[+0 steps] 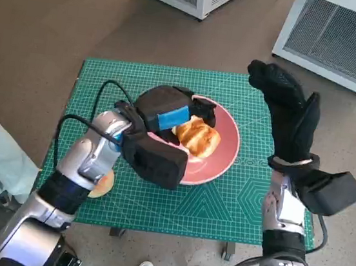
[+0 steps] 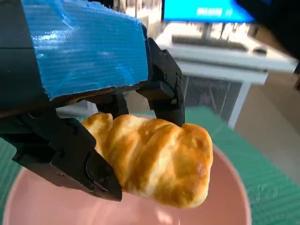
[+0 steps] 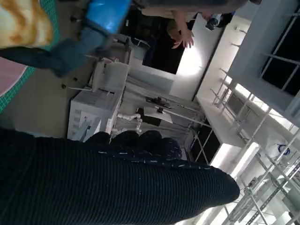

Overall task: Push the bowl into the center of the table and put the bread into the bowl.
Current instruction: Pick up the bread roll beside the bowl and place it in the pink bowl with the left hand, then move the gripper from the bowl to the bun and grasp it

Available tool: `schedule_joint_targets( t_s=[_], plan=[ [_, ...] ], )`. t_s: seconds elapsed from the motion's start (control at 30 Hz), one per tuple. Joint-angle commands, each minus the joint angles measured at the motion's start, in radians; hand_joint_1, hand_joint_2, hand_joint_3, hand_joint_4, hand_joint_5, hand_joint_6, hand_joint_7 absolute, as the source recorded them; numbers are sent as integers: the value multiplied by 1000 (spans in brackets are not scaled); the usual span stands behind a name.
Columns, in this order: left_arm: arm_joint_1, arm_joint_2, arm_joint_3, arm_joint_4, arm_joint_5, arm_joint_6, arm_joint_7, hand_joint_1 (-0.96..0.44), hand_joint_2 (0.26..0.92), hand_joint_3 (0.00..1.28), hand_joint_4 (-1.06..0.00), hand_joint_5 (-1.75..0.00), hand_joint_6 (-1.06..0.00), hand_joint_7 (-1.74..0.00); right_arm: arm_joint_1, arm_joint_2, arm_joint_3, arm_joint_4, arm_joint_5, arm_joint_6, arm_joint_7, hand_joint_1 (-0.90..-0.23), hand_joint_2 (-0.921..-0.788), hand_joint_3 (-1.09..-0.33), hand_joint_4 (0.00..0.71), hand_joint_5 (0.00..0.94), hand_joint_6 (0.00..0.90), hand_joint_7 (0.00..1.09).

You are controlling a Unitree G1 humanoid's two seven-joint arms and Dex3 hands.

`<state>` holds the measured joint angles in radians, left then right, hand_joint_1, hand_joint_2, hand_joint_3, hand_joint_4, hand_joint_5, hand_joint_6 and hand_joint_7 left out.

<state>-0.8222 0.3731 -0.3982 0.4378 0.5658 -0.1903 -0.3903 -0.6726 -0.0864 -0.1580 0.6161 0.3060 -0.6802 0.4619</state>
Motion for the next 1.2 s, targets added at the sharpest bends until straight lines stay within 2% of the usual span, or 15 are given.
schedule_joint_targets(
  t_s=[0.03, 0.07, 0.17, 0.37, 0.87, 1.2],
  plan=[
    [-21, 21, 4, -14, -31, 0, -74, -113, 807, 36, -335, -171, -409, -250, 27, -5, -4, 0, -2, 19, -1, -673, -921, -735, 288, 1, 139, 459],
    [-18, 26, 7, -22, -33, 7, -87, -149, 799, 24, -284, -109, -376, -166, 27, -5, -4, -1, -2, 20, -2, -671, -921, -735, 288, 1, 139, 459],
    [-9, 43, 19, -52, -39, 13, -108, -212, 790, 10, -214, -36, -326, -60, 28, -3, -3, -2, -5, 19, -6, -667, -921, -735, 289, 1, 139, 458],
    [37, 95, 53, -132, -39, -9, -98, -289, 784, 2, -165, -4, -289, -7, 26, 1, -1, 0, -7, 18, -10, -661, -921, -734, 292, 3, 141, 457],
    [216, 300, 240, -437, -156, 9, -199, -299, 752, 0, -155, -3, -286, -6, 18, 17, 7, 7, -14, 18, -26, -673, -921, -732, 287, 0, 138, 452],
    [324, 452, 386, -537, -269, -13, -277, -278, 735, 0, -163, -3, -298, -9, 11, 21, 9, 9, -11, 23, -24, -679, -921, -730, 286, 0, 138, 452]
  ],
)
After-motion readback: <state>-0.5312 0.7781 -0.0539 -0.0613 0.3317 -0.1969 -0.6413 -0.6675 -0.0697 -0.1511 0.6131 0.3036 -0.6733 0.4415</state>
